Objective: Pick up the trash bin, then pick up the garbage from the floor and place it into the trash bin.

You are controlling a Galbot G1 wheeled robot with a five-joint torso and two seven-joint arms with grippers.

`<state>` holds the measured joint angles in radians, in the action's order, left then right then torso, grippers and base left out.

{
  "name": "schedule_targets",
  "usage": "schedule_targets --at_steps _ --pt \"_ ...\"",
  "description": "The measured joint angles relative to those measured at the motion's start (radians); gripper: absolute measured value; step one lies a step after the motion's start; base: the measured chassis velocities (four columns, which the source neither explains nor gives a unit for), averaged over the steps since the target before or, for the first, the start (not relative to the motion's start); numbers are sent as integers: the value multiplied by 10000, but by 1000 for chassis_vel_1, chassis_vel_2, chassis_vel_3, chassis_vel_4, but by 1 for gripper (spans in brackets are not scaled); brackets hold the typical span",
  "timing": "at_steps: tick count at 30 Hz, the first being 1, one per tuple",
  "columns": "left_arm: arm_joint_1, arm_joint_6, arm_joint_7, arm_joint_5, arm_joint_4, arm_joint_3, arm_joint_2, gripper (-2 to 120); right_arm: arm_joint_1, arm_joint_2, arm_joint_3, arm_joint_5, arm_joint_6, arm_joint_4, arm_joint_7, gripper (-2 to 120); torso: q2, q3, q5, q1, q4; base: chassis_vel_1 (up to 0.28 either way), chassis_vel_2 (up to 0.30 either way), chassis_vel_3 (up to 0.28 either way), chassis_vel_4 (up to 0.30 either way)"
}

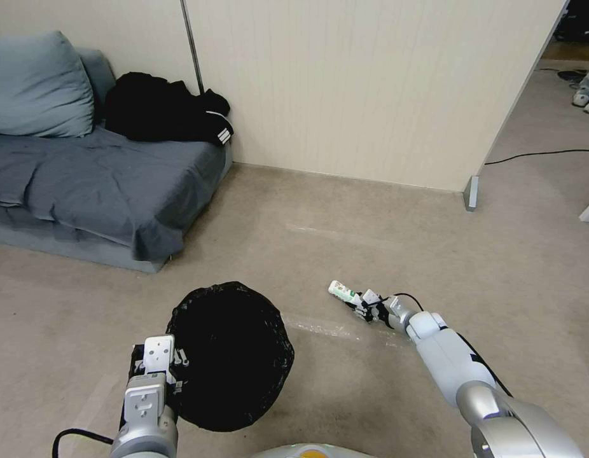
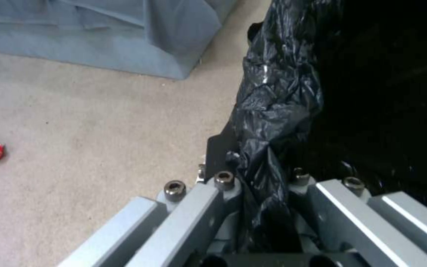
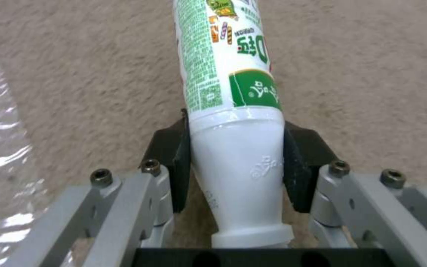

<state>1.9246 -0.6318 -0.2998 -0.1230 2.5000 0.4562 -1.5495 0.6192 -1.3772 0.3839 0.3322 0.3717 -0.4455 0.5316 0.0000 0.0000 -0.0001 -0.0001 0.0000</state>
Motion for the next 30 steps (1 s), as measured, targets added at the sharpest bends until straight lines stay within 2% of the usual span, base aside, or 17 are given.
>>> schedule_targets --at_steps 6,9,10,12,13,14,16,18,19,22,23,26,30 --pt "-30 0 1 18 0 3 17 1 438 -153 73 -799 351 -780 -906 35 0 0 1 1 1 0 0 0 0" --pt "-62 1 0 38 -44 23 53 1 1510 -88 -242 -2176 363 -2712 -1328 35 0 0 0 0 2 0 0 0 0" --pt "-62 1 0 38 -44 23 53 1 1510 -88 -242 -2176 363 -2712 -1328 35 0 0 0 0 2 0 0 0 0" --pt "-87 0 1 49 -113 25 70 1 2435 39 -470 -2968 139 -4401 -1489 35 0 0 4 1 -6 0 0 0 0" --pt "-110 1 0 55 -149 25 77 1 2805 89 -499 -3208 76 -5207 -1535 35 0 0 3 1 -3 0 0 0 0" --pt "-110 1 0 55 -149 25 77 1 2805 89 -499 -3208 76 -5207 -1535 35 0 0 3 1 -3 0 0 0 0" --pt "-175 1 1 86 -254 14 110 1 3875 251 -504 -3736 -97 -7958 -1605 35 0 -1 -1 1 -2 0 0 0 0" --pt "-217 1 0 111 -311 8 132 1 4552 377 -509 -3984 -211 -9696 -1607 35 0 -1 0 0 3 0 0 0 0" --pt "-217 1 0 111 -311 8 132 1 4552 377 -509 -3984 -211 -9696 -1607 35 0 -1 0 0 3 0 0 0 0" --pt "-307 0 2 199 -382 -31 180 1 5752 602 -664 -4394 -422 -12440 -1606 35 1 -1 -2 0 -4 0 0 0 0" --pt "-307 0 2 199 -382 -31 180 1 5752 602 -664 -4394 -422 -12440 -1606 35 1 -1 -2 0 -4 0 0 0 0" --pt "-386 0 2 257 -428 -41 252 1 6566 813 -1166 -4698 -561 -14062 -1674 34 1 -1 -1 0 0 0 0 0 0" --pt "-447 -5 4 314 -456 -64 284 1 6945 1044 -1795 -4902 -643 -14778 -1874 34 1 -1 1 1 0 0 0 0 0"
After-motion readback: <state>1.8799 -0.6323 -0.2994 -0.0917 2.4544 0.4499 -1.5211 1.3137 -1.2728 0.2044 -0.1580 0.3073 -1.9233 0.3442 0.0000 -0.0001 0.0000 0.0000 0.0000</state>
